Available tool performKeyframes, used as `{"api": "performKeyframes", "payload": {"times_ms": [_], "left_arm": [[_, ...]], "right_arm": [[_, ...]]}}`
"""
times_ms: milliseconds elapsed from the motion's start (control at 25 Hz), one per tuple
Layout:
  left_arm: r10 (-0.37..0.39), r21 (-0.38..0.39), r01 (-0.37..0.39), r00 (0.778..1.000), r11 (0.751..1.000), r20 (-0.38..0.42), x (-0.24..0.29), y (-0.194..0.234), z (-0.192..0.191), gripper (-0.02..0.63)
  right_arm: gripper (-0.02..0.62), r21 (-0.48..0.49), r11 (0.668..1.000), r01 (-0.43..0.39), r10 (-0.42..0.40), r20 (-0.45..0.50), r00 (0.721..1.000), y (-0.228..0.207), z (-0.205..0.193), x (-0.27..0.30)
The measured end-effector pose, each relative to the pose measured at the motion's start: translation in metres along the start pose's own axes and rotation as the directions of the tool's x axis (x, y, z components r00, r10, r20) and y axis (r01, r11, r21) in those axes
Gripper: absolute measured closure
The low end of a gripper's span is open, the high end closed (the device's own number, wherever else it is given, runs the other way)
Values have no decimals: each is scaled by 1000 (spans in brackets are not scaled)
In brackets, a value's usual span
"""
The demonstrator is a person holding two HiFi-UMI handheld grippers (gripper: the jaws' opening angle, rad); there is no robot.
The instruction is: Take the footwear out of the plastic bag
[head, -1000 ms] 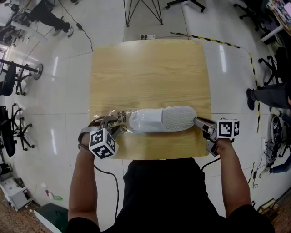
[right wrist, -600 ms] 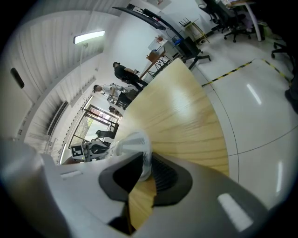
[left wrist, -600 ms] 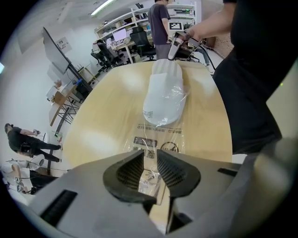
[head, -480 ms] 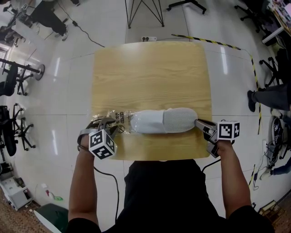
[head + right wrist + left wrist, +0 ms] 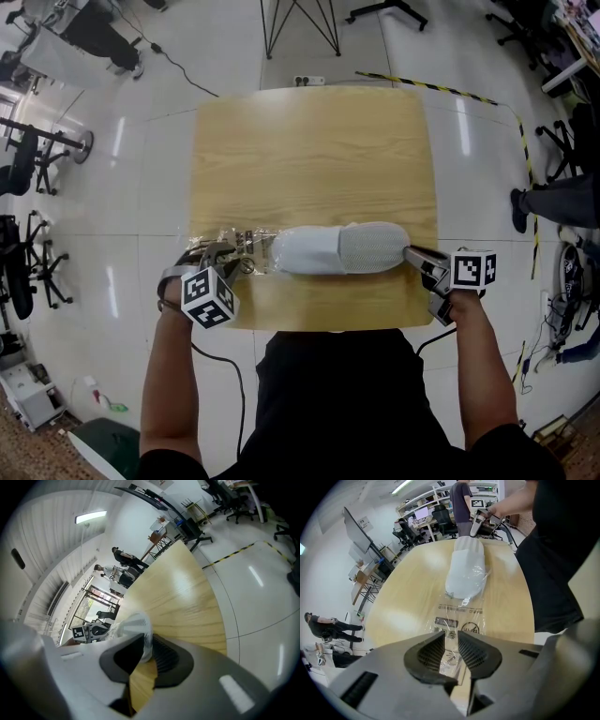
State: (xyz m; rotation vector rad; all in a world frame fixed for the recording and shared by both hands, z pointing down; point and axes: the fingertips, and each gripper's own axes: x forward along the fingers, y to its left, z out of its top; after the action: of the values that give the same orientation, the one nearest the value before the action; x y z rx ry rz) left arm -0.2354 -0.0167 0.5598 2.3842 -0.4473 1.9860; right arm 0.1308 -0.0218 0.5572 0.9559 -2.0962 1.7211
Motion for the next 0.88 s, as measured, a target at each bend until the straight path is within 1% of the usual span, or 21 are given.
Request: {"api": "performKeyframes", "payload": {"times_ms": [160, 320, 880], "left_arm": [[11, 3, -11, 1000, 1000, -6, -1, 0, -3, 515], [25, 6, -25, 999, 1000, -28, -5, 4, -14, 545], [66, -31, -68, 995, 997, -70, -10, 13, -46, 595]], "right_arm": [[537, -4, 1000, 5, -5, 5, 1000, -1, 0, -2], [537, -2, 1000, 17, -17, 11, 1000, -1, 2, -3], [537, 15, 999, 48, -48, 34, 998, -10, 4, -9]]}}
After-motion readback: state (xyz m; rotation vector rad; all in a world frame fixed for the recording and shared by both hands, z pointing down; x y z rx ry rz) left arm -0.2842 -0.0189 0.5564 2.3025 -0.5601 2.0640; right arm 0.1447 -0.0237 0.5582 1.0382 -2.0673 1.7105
